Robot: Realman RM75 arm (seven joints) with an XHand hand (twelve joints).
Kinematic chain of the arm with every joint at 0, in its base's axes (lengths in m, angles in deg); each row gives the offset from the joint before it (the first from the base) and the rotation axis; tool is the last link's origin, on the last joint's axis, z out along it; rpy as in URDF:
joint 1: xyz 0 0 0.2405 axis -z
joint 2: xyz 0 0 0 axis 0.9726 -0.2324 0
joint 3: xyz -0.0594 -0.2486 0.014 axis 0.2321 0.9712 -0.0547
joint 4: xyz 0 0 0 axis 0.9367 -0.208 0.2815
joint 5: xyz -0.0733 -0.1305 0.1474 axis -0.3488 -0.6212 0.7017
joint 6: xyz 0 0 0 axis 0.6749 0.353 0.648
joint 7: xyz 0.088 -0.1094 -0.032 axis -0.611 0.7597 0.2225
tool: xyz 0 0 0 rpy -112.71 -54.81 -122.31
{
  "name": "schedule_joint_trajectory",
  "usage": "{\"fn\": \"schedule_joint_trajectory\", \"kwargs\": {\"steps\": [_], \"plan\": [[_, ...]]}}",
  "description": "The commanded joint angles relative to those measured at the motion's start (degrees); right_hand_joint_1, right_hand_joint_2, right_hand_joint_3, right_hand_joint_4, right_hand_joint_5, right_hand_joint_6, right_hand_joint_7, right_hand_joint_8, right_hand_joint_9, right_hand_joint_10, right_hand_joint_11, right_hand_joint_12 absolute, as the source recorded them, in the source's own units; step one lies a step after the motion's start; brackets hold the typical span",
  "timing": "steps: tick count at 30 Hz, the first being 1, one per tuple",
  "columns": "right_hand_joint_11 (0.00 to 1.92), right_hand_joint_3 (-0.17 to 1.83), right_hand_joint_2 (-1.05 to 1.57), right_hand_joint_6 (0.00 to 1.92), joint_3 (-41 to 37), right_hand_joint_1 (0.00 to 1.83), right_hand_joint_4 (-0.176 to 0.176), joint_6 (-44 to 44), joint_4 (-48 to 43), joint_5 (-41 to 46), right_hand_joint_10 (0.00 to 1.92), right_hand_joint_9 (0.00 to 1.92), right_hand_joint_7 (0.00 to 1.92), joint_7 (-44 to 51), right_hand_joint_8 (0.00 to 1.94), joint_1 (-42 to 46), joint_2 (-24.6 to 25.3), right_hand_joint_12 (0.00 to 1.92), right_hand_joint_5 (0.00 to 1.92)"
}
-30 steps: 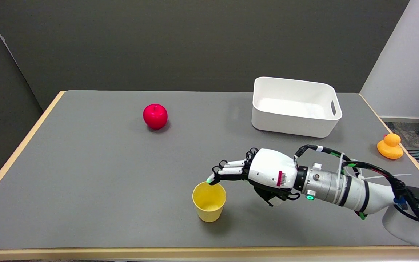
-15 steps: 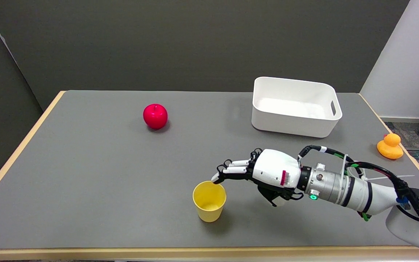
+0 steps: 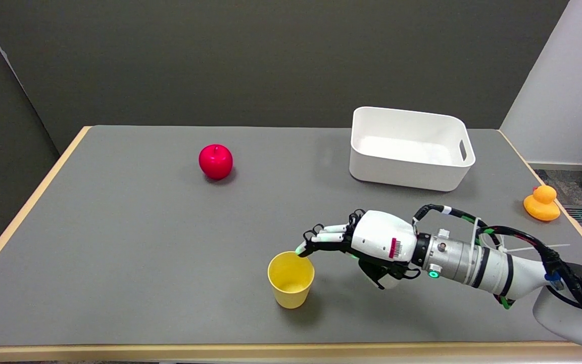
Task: Pick up the yellow cup.
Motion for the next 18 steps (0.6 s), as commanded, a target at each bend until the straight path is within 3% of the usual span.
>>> {"fn": "schedule_joint_trajectory", "kwargs": {"steps": [1, 18], "plan": [[1.26, 1.6, 0.37, 0.58, 1.04, 1.78, 0.125, -0.92, 1.64, 0.44, 1.92, 1.03, 0.46, -1.31, 0.54, -0.44, 0.1, 1.92, 0.3], [1.27, 1.6, 0.37, 0.57, 3.76, 1.78, 0.125, -2.41, 4.36, 0.44, 1.92, 1.03, 0.44, -1.87, 0.53, -0.7, 0.62, 1.92, 0.3]]}}
